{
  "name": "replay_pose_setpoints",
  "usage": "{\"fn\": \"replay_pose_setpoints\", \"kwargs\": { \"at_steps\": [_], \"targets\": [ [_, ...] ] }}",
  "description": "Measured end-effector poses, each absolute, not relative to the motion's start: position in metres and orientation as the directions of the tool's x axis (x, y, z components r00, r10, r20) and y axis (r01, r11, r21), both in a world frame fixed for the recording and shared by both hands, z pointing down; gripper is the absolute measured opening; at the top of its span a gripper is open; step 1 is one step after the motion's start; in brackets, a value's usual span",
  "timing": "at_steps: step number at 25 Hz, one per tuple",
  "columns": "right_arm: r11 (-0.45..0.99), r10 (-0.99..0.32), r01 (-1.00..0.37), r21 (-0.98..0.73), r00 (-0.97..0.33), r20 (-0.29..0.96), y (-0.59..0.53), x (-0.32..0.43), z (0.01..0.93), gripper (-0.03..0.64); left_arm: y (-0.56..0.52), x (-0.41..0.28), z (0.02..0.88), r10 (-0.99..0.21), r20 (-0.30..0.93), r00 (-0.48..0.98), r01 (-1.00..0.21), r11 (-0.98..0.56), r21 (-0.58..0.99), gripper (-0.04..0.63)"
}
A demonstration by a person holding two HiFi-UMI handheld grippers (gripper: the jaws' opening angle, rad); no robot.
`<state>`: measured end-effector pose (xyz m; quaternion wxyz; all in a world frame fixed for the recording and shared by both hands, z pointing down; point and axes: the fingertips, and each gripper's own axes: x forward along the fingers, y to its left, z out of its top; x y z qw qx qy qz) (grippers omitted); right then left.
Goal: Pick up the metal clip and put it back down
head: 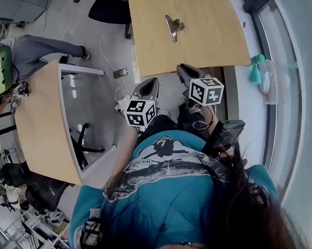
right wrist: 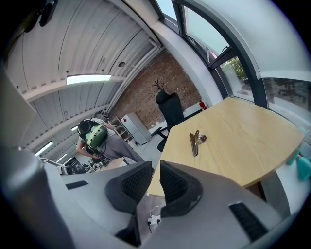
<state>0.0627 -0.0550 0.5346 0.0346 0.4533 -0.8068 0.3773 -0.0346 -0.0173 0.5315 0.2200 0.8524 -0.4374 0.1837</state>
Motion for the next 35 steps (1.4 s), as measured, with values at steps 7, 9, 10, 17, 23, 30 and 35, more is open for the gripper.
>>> {"fn": "replay_pose_setpoints", "kwargs": {
  "at_steps": [7, 9, 10, 17, 23, 30, 35],
  "targets": [
    [0.254, -0.736, -0.763, -0.595, -0.551, 0.393, -0.019, -0.006, 0.520, 0.046, 0.005, -0.104, 0.517, -0.665, 0.451, 0.595, -0.798, -0.557, 0.232, 0.003],
    [0.232, -0.747, -0.768, -0.596, -0.534, 0.397, -0.007, -0.020, 0.516, 0.043, 0.011, -0.119, 0.515, -0.653, 0.439, 0.617, -0.782, -0.571, 0.250, 0.003],
    [0.221, -0.753, -0.774, -0.594, -0.522, 0.400, 0.000, -0.025, 0.514, 0.043, 0.014, -0.124, 0.514, -0.645, 0.434, 0.629, -0.773, -0.580, 0.258, 0.003],
    [0.164, -0.782, -0.805, -0.570, -0.458, 0.422, 0.049, -0.037, 0.510, 0.040, 0.053, -0.137, 0.513, -0.599, 0.410, 0.688, -0.720, -0.631, 0.288, 0.003],
    [0.169, -0.788, -0.819, -0.548, -0.446, 0.424, 0.076, -0.032, 0.503, 0.038, 0.076, -0.135, 0.506, -0.605, 0.391, 0.694, -0.717, -0.636, 0.287, 0.003],
    [0.195, -0.781, -0.818, -0.542, -0.464, 0.419, 0.134, -0.009, 0.505, 0.038, 0.123, -0.106, 0.497, -0.636, 0.356, 0.685, -0.728, -0.622, 0.289, 0.003],
    [0.204, -0.769, -0.812, -0.546, -0.479, 0.424, 0.188, 0.009, 0.511, 0.038, 0.177, -0.082, 0.508, -0.624, 0.375, 0.685, -0.727, -0.620, 0.296, 0.003]
  ]
}}
